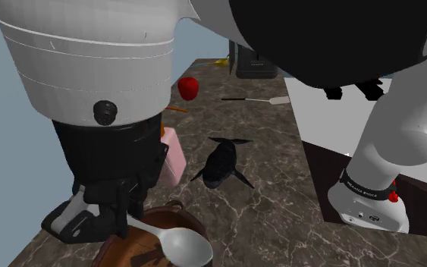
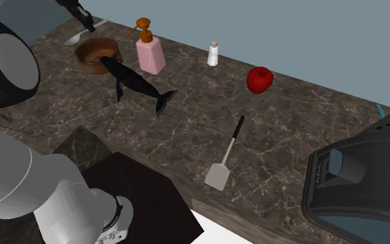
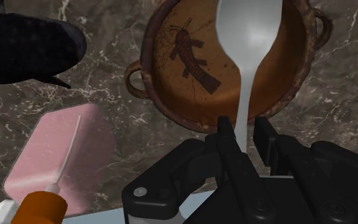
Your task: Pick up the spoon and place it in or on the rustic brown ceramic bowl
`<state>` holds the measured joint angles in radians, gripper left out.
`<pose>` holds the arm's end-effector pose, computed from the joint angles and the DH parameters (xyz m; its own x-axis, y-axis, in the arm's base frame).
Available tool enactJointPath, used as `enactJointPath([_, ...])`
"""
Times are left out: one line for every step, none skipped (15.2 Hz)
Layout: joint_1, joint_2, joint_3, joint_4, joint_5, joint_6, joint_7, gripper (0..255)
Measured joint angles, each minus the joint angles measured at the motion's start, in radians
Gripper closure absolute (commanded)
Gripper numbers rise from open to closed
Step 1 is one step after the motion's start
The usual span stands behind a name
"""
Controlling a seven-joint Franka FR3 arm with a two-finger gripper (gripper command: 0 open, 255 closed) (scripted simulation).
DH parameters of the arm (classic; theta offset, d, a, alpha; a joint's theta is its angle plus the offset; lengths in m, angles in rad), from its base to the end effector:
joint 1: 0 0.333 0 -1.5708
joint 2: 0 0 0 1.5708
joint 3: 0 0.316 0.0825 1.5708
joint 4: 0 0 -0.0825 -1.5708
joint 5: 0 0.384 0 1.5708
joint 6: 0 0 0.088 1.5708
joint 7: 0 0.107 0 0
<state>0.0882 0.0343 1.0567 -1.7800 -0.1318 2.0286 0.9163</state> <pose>0.2572 0.5321 0.5581 0.9445 0.2470 0.2166 0.2770 -0.9533 -0.1206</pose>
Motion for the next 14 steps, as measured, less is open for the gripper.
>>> enactJointPath([0.015, 0.032, 0.007, 0.025, -0.038, -0.012, 0.031, 255])
enactJointPath([0.027, 0.052, 0.01, 0.035, -0.062, -0.014, 0.053, 255])
enactJointPath([0.035, 0.069, 0.01, 0.037, -0.081, -0.009, 0.067, 255])
enactJointPath([0.038, 0.074, 0.009, 0.029, -0.089, 0.002, 0.075, 255])
enactJointPath([0.04, 0.079, 0.008, 0.02, -0.094, 0.012, 0.08, 255])
enactJointPath([0.039, 0.077, 0.008, 0.007, -0.094, 0.024, 0.082, 255])
enactJointPath([0.04, 0.081, 0.007, -0.003, -0.099, 0.035, 0.086, 255])
enactJointPath([0.042, 0.083, 0.006, -0.013, -0.103, 0.047, 0.09, 255])
enactJointPath([0.04, 0.083, 0.005, -0.03, -0.104, 0.063, 0.092, 255])
enactJointPath([0.044, 0.092, 0.004, -0.037, -0.114, 0.073, 0.099, 255])
enactJointPath([0.045, 0.096, 0.002, -0.046, -0.121, 0.084, 0.103, 255])
enactJointPath([0.05, 0.106, -0.001, -0.051, -0.132, 0.093, 0.111, 255])
enactJointPath([0.049, 0.105, -0.001, -0.064, -0.133, 0.106, 0.114, 255])
enactJointPath([0.049, 0.106, -0.002, -0.079, -0.136, 0.121, 0.117, 255])
